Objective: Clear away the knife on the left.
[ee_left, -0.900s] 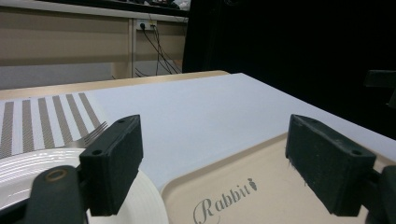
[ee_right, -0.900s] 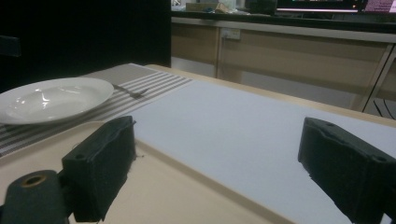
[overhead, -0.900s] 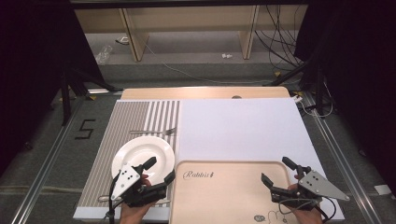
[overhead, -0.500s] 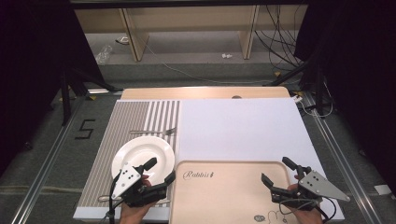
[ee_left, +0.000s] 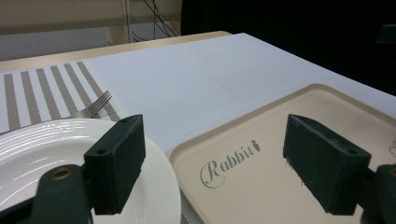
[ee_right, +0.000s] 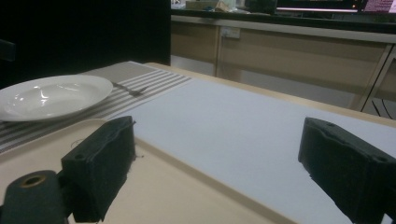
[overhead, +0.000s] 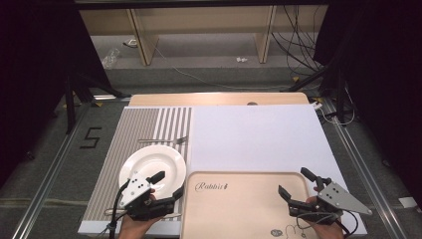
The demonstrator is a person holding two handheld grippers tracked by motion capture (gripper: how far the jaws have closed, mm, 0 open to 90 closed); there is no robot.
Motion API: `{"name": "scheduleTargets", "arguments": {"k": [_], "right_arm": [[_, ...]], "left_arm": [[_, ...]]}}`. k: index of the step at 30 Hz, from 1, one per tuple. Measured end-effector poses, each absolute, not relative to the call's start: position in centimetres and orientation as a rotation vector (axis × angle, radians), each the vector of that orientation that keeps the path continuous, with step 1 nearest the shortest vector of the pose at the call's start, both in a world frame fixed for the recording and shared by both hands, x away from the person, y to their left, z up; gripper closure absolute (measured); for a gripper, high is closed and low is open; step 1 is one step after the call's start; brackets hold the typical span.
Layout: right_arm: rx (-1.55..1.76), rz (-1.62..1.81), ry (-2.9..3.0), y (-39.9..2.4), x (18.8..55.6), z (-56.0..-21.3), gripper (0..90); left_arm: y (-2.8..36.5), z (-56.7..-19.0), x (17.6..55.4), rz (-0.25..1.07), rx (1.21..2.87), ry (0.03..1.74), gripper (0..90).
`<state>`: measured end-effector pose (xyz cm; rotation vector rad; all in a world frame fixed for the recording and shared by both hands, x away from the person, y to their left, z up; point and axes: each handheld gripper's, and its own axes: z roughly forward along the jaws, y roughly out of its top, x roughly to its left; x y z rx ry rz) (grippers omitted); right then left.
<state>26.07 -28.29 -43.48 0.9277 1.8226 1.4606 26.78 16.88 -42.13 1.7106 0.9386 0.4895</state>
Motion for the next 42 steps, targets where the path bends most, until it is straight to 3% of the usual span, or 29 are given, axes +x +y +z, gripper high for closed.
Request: {"name": "scheduleTargets", "arguments": {"k": [15,26,42], "right_arm": [[0.926,1.455,1.836,-28.1,26.0,-43.6,11.9],[0.925,1.451,1.838,-28.1,26.0,-43.7,11.9],[0.909,1.460,1.855,-28.0,26.1,-43.7,12.0]], "left_arm": [[17.5,-41.4,27.0,0.461,1.829,0.902,22.5],[19.1,-40.0,27.0,0.480,2.022,0.850,24.0],[23.0,-40.3,27.3,0.448,2.218,0.975,24.6]]}}
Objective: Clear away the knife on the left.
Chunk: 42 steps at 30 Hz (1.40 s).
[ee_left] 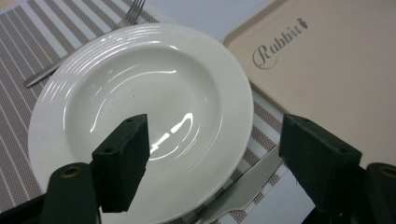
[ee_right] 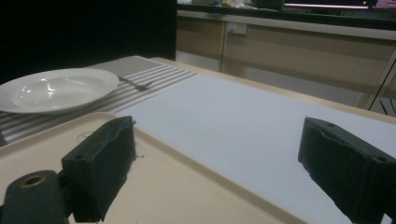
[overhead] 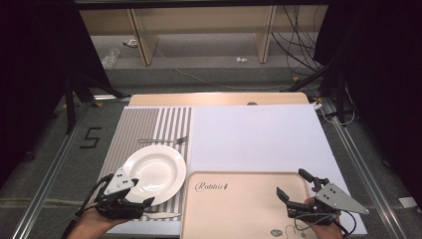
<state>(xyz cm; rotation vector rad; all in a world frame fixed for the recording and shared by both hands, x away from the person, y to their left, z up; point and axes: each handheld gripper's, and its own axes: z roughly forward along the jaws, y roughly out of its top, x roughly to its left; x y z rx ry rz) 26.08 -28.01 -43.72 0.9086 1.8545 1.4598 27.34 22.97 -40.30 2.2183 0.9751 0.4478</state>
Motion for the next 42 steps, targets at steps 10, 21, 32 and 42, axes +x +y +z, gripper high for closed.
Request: {"name": "scheduleTargets", "arguments": {"k": [10,21,32,42], "right_arm": [[0.907,1.459,1.866,-28.0,26.1,-43.7,12.1],[0.902,1.462,1.870,-27.9,26.1,-43.8,12.1],[0.893,1.460,1.883,-27.8,26.2,-43.9,12.3],[0.879,1.456,1.895,-27.7,26.1,-43.9,12.6]], "left_arm": [[24.9,-41.3,27.0,0.399,2.280,1.042,25.0],[25.9,-42.1,26.7,0.378,2.374,1.095,27.0],[26.6,-43.6,27.5,0.273,2.499,1.126,31.1],[26.6,-44.8,28.7,0.214,2.570,1.150,31.9]]}}
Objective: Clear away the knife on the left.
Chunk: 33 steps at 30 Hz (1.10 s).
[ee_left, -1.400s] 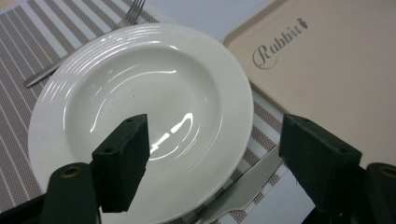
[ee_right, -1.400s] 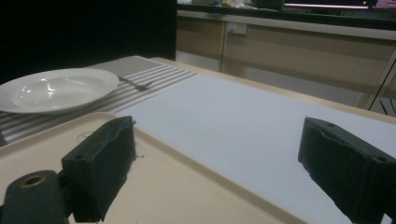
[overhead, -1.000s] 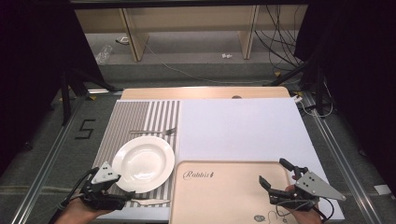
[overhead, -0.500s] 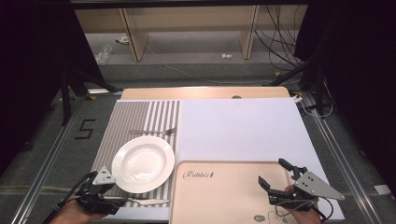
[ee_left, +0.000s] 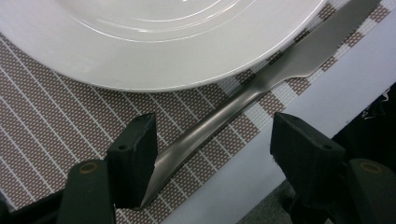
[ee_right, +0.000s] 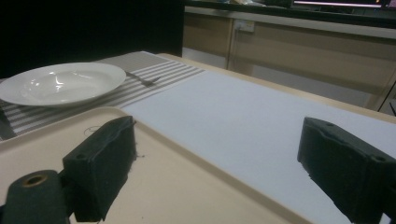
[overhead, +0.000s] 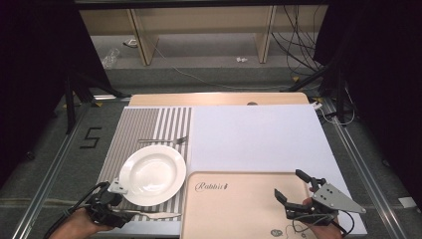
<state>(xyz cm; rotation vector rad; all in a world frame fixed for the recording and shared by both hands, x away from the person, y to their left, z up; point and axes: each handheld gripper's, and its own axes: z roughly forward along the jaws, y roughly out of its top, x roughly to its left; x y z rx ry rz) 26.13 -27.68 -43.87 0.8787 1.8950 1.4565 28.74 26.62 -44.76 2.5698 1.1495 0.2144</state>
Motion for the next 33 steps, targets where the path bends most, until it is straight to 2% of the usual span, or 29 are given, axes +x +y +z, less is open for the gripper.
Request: {"name": "scheduleTargets", "arguments": {"k": [7,26,33], "right_arm": [[0.874,1.452,1.905,-27.6,26.1,-43.9,12.8],[0.856,1.444,1.928,-27.4,26.2,-44.0,13.7],[0.851,1.444,1.932,-27.4,26.2,-44.0,14.0]], "left_arm": [[26.6,-45.3,29.2,0.187,2.602,1.134,34.1],[25.3,-46.1,30.7,0.085,2.710,1.052,50.4],[24.8,-46.2,30.6,0.113,2.784,0.998,54.2]]}}
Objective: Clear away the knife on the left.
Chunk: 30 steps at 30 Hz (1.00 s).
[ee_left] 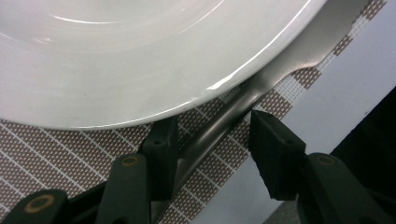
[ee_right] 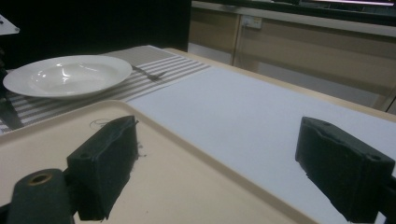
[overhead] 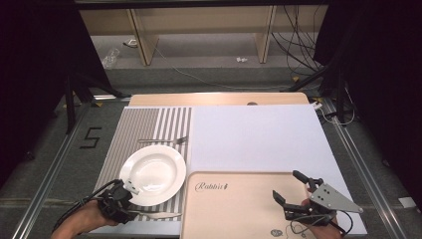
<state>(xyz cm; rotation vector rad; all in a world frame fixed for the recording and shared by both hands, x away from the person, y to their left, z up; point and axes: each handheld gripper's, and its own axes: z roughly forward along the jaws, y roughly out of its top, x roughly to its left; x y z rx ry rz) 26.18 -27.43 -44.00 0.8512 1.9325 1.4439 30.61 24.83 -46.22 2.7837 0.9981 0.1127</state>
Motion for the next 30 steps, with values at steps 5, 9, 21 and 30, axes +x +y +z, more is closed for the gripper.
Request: {"name": "scheduleTargets", "arguments": {"k": [5,9,21,30], "right_arm": [[0.852,1.438,1.933,-27.4,26.1,-44.0,14.4],[0.847,1.432,1.935,-27.4,26.1,-44.0,14.5],[0.836,1.426,1.934,-27.3,26.0,-44.0,14.7],[0.836,1.425,1.931,-27.3,26.1,-44.0,14.7]], "left_arm": [[24.1,-46.2,30.5,0.140,2.844,0.952,58.5],[23.8,-46.1,30.6,0.119,2.876,0.916,63.4],[23.1,-46.1,29.9,0.138,2.934,0.803,78.1],[23.1,-46.0,29.3,0.171,2.934,0.764,78.9]]}}
